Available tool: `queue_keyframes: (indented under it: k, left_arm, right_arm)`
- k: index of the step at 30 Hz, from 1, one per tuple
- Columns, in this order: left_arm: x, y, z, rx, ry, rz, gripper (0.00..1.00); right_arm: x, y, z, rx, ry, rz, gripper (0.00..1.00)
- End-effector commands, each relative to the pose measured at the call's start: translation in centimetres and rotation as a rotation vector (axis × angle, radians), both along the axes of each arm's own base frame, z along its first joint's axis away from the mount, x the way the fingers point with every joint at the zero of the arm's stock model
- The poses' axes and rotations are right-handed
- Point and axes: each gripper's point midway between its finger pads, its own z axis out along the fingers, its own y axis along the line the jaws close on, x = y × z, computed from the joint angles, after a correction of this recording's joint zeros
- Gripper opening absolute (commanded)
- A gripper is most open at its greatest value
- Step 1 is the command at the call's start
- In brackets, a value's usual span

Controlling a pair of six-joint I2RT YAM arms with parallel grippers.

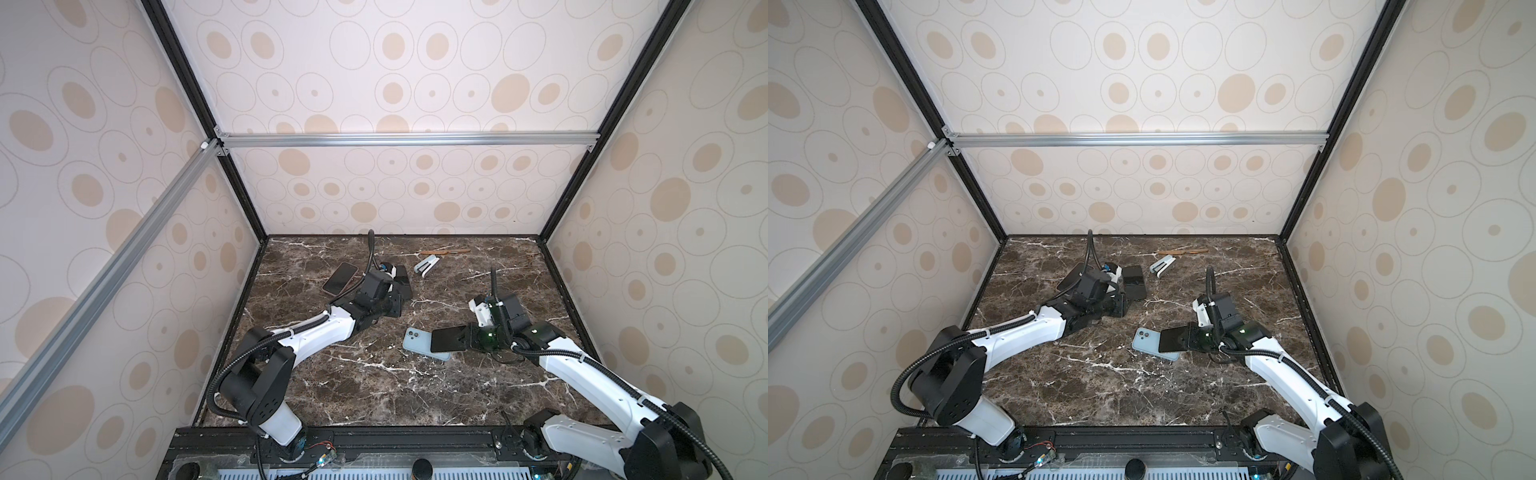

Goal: Put the phone into the phone case
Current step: 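Drag the light blue case toward center while right gripper brings the phone over it, then lower the phone's edge into the light blue case with the right gripper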

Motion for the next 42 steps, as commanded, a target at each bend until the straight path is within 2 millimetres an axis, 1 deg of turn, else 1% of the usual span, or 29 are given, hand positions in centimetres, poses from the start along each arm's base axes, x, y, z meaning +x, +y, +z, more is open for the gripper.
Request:
queue_keyframes:
  k: [1,3,7,12,15,18,23,26,28,30,33,35,38,42]
  left_arm:
    - [-1.3,0.9,-2.0,0.005,0.029,0.003,0.43]
    - [-2.0,1.1,-3.0,-0.015,0.045,0.003,0.43]
    - [-3.5,0.7,-5.1,-0.049,0.111,-0.011,0.41]
    - [-5.8,-1.1,-7.4,-0.086,0.191,-0.077,0.36]
    - [-7.1,-2.3,-8.6,-0.094,0.237,-0.117,0.35]
    - [-8.3,-3.7,-9.2,-0.114,0.271,-0.163,0.33]
    - [-10.0,-5.1,-9.9,-0.142,0.331,-0.2,0.29]
    - [-11.0,-5.9,-9.7,-0.154,0.35,-0.232,0.29]
    - [-11.6,-6.4,-9.4,-0.168,0.359,-0.252,0.3]
    - [-11.6,-6.3,-9.6,-0.164,0.359,-0.238,0.31]
    - [-10.2,-5.2,-10.0,-0.095,0.321,-0.181,0.31]
    - [-9.3,-5.0,-9.9,-0.072,0.298,-0.159,0.32]
    - [-8.6,-5.7,-9.7,-0.081,0.286,-0.165,0.32]
    - [-8.8,-6.3,-10.0,-0.1,0.309,-0.18,0.31]
  right_arm:
    - [0.5,-0.2,0.2,-0.024,-0.005,-0.018,0.0]
    - [0.6,-0.6,0.0,-0.05,0.007,-0.021,0.0]
    - [0.6,-0.4,-0.2,-0.056,0.038,-0.005,0.0]
    - [0.7,-1.0,-1.2,-0.069,0.046,-0.025,0.0]
    - [1.0,-0.9,-1.4,-0.057,0.053,-0.028,0.0]
    - [0.8,-0.9,-1.6,-0.059,0.067,-0.019,0.0]
    - [1.0,-1.7,-2.0,-0.018,0.098,-0.044,0.0]
    - [0.8,-2.3,-2.0,-0.033,0.109,-0.026,0.0]
    - [0.6,-2.0,-1.7,-0.011,0.112,0.002,0.0]
    - [0.3,-1.6,-1.4,0.001,0.119,0.038,0.0]
    - [-0.1,-1.1,-1.4,0.018,0.128,0.084,0.0]
    - [-0.3,-1.1,-1.7,0.02,0.145,0.096,0.0]
    - [-0.2,-0.9,-2.3,0.033,0.162,0.09,0.0]
    - [0.0,-1.3,-3.4,0.044,0.196,0.055,0.0]
